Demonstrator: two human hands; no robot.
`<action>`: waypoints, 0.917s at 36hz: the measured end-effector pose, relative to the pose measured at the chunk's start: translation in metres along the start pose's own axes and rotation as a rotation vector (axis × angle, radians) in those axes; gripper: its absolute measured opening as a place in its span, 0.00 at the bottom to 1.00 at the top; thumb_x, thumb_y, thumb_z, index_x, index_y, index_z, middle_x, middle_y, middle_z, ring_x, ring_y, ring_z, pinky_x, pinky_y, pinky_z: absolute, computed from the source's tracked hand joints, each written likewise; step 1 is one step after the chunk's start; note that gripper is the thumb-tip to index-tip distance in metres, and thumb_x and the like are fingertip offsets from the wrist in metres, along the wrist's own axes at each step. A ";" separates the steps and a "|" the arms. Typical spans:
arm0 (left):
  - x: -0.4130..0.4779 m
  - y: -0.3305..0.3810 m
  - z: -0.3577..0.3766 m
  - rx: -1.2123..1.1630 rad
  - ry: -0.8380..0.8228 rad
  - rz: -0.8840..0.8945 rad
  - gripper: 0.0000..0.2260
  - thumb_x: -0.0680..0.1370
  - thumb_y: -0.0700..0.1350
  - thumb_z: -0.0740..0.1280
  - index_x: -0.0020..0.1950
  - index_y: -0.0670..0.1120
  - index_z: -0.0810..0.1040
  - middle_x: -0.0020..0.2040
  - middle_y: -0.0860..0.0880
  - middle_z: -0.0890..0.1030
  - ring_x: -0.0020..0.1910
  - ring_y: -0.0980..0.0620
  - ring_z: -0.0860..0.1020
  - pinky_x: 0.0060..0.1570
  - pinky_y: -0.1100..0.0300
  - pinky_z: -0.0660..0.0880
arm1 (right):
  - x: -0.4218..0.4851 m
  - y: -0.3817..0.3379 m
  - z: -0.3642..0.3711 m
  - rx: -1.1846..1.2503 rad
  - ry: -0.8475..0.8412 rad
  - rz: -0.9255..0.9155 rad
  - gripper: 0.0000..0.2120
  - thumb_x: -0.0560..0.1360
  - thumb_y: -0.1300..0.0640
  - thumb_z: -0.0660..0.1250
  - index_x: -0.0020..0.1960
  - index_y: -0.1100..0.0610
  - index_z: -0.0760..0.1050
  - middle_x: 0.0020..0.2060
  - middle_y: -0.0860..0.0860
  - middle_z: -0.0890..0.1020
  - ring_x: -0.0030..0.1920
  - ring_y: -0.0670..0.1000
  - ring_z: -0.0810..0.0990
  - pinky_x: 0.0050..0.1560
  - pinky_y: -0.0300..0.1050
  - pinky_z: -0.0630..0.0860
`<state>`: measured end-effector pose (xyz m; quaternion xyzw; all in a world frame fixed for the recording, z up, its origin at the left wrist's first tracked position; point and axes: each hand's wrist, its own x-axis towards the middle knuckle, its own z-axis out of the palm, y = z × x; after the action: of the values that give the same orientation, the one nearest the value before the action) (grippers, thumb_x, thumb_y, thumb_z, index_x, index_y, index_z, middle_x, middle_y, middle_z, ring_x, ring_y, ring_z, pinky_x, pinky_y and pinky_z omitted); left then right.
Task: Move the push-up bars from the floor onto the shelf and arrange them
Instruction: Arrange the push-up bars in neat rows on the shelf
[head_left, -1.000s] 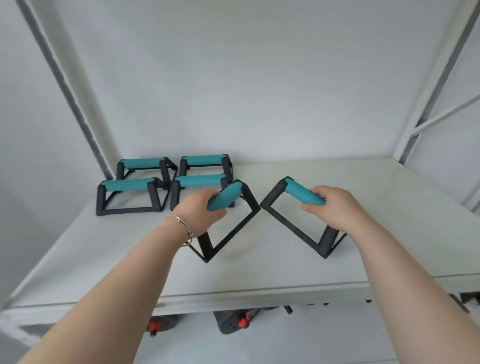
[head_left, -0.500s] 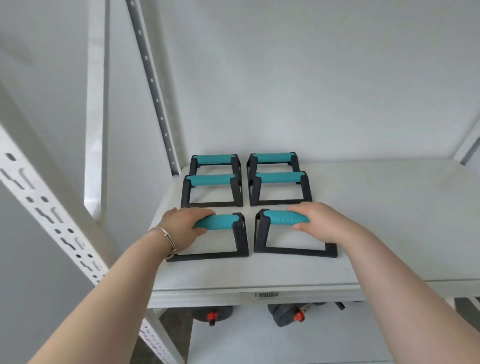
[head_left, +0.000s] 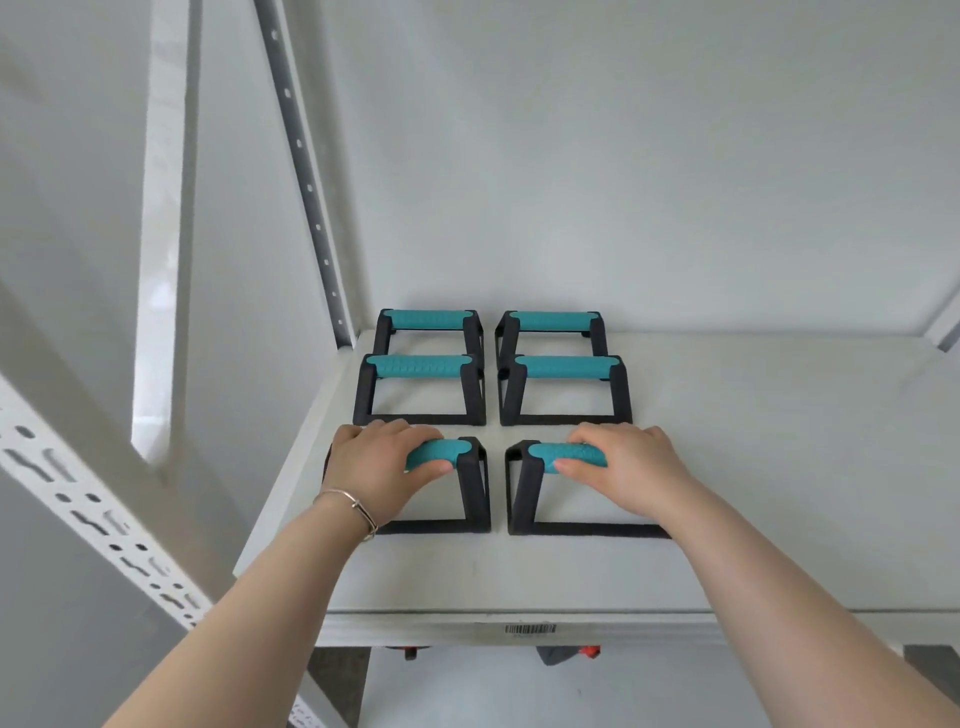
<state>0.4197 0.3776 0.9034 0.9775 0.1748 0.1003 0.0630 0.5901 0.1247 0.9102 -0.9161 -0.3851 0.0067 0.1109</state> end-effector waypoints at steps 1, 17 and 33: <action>0.003 0.000 0.000 -0.002 -0.001 -0.006 0.22 0.76 0.69 0.54 0.64 0.62 0.72 0.55 0.60 0.78 0.57 0.54 0.74 0.58 0.54 0.64 | 0.002 0.002 0.000 0.007 -0.003 -0.007 0.17 0.75 0.31 0.57 0.52 0.42 0.73 0.43 0.42 0.79 0.49 0.47 0.75 0.55 0.49 0.66; 0.025 -0.007 0.003 -0.013 0.025 0.009 0.20 0.76 0.67 0.57 0.64 0.63 0.73 0.54 0.60 0.78 0.55 0.54 0.73 0.58 0.54 0.61 | 0.039 0.010 0.005 0.033 0.019 -0.010 0.19 0.73 0.30 0.56 0.52 0.41 0.73 0.46 0.42 0.79 0.51 0.47 0.74 0.55 0.48 0.64; 0.034 -0.004 0.005 0.022 0.012 -0.004 0.21 0.77 0.67 0.55 0.66 0.62 0.71 0.55 0.60 0.78 0.55 0.54 0.73 0.59 0.53 0.64 | 0.041 0.013 0.006 0.013 0.014 -0.013 0.19 0.74 0.30 0.55 0.55 0.40 0.74 0.45 0.43 0.79 0.51 0.47 0.74 0.54 0.48 0.63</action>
<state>0.4507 0.3930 0.9033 0.9771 0.1781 0.1040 0.0516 0.6274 0.1466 0.9048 -0.9129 -0.3902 0.0020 0.1195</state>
